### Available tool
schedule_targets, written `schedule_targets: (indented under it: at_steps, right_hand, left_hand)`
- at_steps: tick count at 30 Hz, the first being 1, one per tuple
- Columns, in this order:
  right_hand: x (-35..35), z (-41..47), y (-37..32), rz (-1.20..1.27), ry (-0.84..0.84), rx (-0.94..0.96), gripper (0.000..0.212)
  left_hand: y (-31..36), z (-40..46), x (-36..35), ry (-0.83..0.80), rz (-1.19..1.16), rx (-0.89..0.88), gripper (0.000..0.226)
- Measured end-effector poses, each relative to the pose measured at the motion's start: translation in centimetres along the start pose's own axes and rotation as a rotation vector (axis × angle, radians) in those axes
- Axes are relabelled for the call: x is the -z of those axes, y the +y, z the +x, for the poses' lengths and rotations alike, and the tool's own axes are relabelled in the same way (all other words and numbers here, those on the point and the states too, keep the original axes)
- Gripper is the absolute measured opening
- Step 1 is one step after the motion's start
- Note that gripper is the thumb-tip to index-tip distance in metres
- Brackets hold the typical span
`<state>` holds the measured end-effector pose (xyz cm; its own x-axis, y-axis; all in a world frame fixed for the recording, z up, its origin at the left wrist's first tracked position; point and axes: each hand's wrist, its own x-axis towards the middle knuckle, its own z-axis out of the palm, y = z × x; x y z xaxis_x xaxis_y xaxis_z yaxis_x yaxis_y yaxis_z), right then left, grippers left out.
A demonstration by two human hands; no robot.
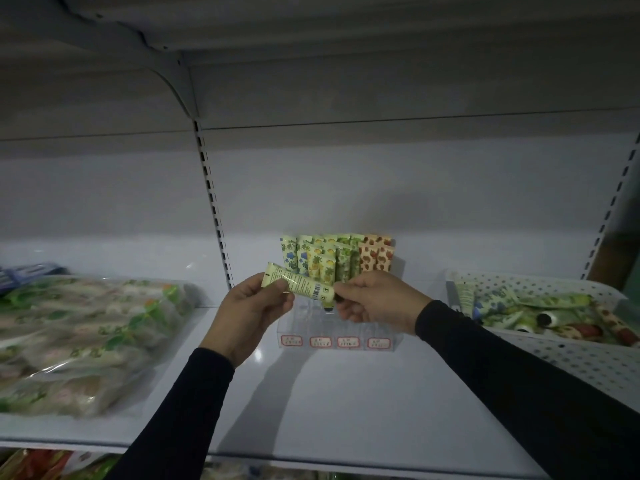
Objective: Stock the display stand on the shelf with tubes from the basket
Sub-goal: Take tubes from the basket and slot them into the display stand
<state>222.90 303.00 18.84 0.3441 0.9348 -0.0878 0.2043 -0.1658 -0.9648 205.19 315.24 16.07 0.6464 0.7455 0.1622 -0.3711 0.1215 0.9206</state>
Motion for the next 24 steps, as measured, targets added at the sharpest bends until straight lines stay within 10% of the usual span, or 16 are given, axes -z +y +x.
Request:
schedule_targets:
  at_steps: [10, 24]
  right_hand:
    - [-0.3, 0.0, 0.6, 0.387, 0.013, 0.011, 0.033]
    - [-1.4, 0.1, 1.7, -0.314, 0.044, 0.185, 0.041]
  left_hand:
    - [-0.2, 1.1, 0.3, 0.017, -0.119, 0.001, 0.031]
    - [-1.6, 1.1, -0.9, -0.101, 0.227, 0.033, 0.019]
